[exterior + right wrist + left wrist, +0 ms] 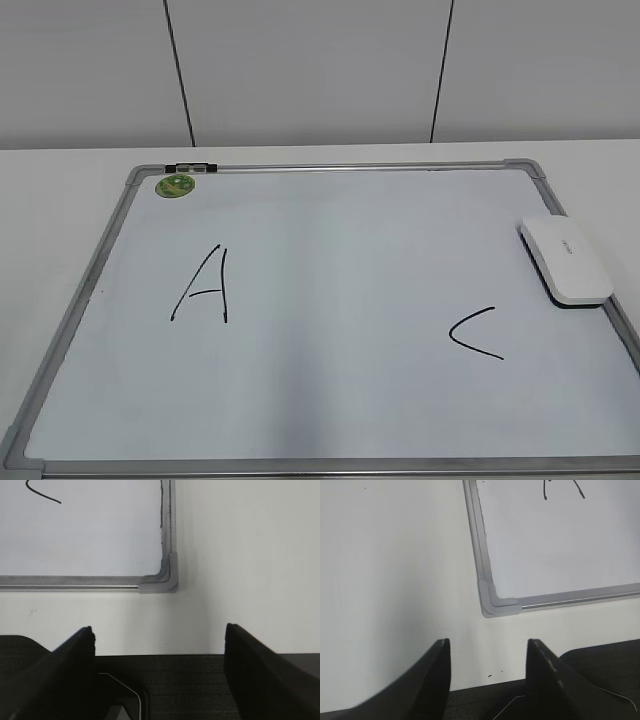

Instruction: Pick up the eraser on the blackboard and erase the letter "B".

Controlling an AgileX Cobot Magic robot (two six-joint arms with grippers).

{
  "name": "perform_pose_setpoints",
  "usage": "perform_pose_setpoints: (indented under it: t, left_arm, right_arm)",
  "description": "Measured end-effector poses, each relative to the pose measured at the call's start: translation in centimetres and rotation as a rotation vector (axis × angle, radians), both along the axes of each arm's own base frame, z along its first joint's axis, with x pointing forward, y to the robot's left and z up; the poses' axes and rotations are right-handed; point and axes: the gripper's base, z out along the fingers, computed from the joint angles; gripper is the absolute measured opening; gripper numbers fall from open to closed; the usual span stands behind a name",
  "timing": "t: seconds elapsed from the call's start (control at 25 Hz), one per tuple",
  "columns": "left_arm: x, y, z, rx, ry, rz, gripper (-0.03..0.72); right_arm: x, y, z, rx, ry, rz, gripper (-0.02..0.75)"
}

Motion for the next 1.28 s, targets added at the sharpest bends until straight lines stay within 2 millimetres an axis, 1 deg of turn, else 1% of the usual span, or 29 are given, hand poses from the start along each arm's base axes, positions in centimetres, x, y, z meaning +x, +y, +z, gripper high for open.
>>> perform_pose_setpoints:
  t: [0.32,0.44,0.64,0.88,1.0,1.28]
  left_arm:
    - [0.0,0.0,0.0,0.0,-0.001,0.0,0.374]
    - [-0.3,0.0,0.1,0.002,-0.02,0.001,0.374]
    - [-1.7,0.0,0.4,0.0,-0.113,0.001,0.374]
    - [-4.6,0.1,0.7,-0.002,-0.297,0.001,0.374]
    - [-5.4,0.1,0.7,-0.003,-0.343,0.001,0.374]
    - [-5.4,0.1,0.6,-0.003,-0.339,0.0,0.374]
  right_arm:
    - [0.0,0.0,0.0,0.0,-0.002,0.0,0.592]
    - [-0.5,0.0,0.2,0.0,-0.034,0.0,0.592]
    - [-2.5,0.0,0.6,0.0,-0.171,0.0,0.592]
    - [-5.4,0.0,0.7,0.0,-0.367,0.0,0.592]
    - [-5.7,0.0,0.7,0.001,-0.39,-0.002,0.592]
    - [-5.8,0.0,0.7,0.001,-0.392,-0.002,0.592]
